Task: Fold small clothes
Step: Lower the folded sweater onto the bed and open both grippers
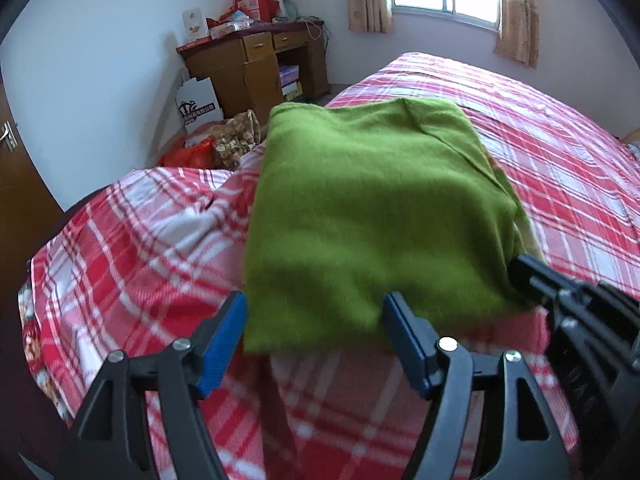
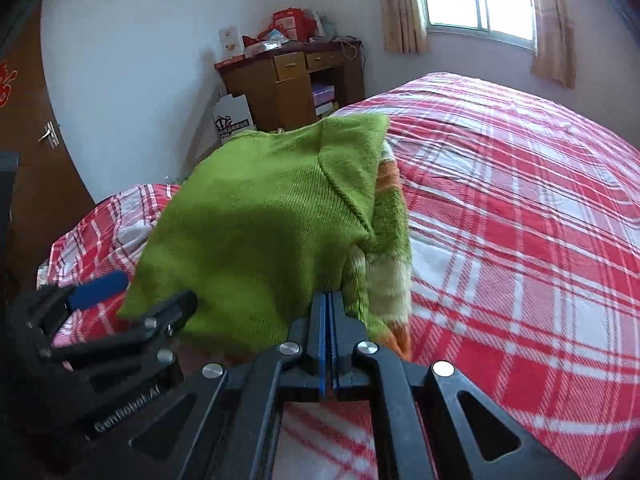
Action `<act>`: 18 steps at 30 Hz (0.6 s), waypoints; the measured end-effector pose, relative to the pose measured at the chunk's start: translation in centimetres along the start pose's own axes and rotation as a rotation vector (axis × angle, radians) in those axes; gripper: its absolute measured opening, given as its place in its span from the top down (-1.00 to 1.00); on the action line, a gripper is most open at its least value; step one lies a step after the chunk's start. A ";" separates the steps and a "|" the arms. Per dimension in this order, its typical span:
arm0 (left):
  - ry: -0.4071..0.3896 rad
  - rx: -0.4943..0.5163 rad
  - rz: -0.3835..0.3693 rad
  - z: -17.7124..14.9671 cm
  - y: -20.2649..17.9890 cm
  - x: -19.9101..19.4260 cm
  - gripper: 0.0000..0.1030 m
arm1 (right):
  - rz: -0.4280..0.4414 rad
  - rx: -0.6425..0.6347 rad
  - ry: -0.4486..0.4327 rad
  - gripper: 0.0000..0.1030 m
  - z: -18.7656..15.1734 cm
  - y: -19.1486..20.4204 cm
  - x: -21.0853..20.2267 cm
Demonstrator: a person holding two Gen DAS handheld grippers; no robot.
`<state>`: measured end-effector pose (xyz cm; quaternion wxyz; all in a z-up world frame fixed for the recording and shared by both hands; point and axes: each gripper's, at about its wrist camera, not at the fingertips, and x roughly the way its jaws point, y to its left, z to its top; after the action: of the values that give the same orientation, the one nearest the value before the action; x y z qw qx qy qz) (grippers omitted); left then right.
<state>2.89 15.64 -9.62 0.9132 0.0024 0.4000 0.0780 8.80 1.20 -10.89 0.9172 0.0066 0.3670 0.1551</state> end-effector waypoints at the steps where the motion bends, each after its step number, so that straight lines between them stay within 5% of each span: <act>1: -0.004 -0.002 -0.011 -0.2 0.2 -0.4 -0.41 | -0.003 0.021 -0.017 0.97 -0.4 0.0 -1.0; 13: 0.003 0.035 -0.055 -3.5 -0.3 -3.4 -0.42 | -0.096 0.090 0.004 0.97 -5.4 -1.0 -6.4; 18: -0.041 0.070 -0.048 -4.6 -0.7 -5.6 -0.57 | -0.079 0.113 -0.004 0.88 -6.3 -1.4 -8.4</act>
<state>-4.09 13.90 -8.67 0.9222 0.0262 0.3835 0.0419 -0.86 -3.21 -10.03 0.9215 0.0442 0.3731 0.0979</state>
